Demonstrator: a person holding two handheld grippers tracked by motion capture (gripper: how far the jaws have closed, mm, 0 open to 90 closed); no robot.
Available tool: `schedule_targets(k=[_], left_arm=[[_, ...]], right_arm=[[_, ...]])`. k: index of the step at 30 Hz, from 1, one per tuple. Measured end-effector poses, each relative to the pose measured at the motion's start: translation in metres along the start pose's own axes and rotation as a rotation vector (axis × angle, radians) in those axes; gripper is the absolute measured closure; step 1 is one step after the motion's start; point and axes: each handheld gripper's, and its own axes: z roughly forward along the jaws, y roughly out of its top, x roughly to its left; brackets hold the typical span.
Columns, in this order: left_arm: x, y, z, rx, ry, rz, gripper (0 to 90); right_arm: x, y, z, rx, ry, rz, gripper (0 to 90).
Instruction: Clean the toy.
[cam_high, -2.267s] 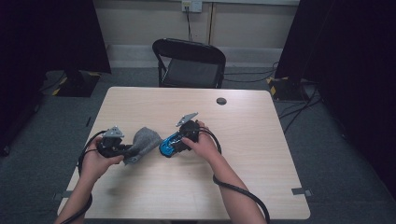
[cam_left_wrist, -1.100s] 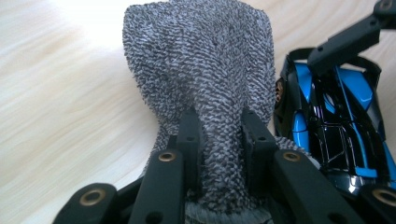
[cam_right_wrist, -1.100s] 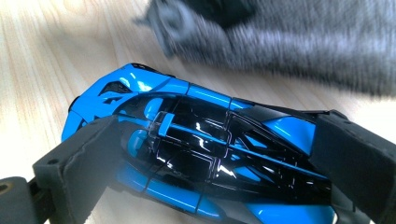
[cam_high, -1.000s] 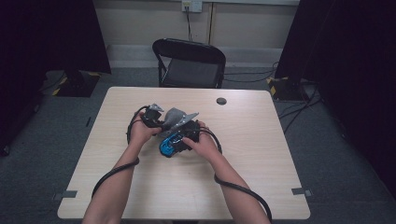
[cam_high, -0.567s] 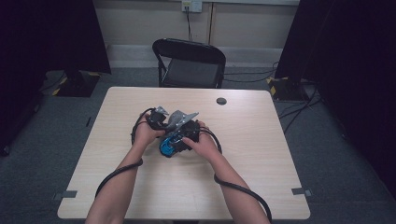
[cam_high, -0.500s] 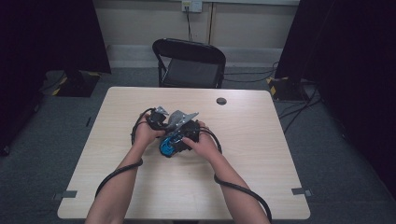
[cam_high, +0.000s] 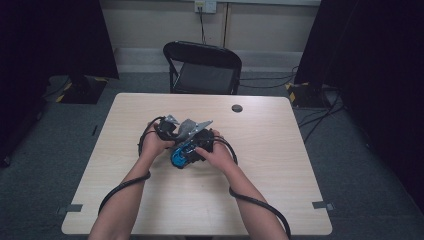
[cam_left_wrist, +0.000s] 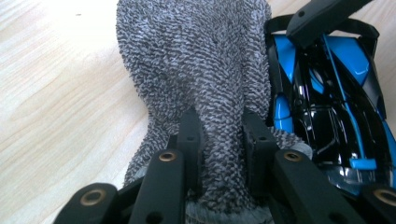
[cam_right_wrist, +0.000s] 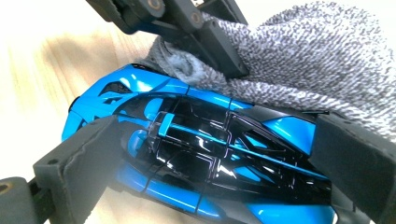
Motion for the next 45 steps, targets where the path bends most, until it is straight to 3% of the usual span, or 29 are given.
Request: schedule_targets(k=[25,45], left_arm=[[0.004,-0.031,-0.032,0.036,-0.017,0.007,73.2],[-0.004,-0.066,-0.060,0.024,-0.017,-0.023,73.2]], right_arm=[[0.002,0.001,0.000,0.002,-0.001,0.001,1.9],[0.002,0.002,0.000,0.013,-0.008,-0.001,1.8]])
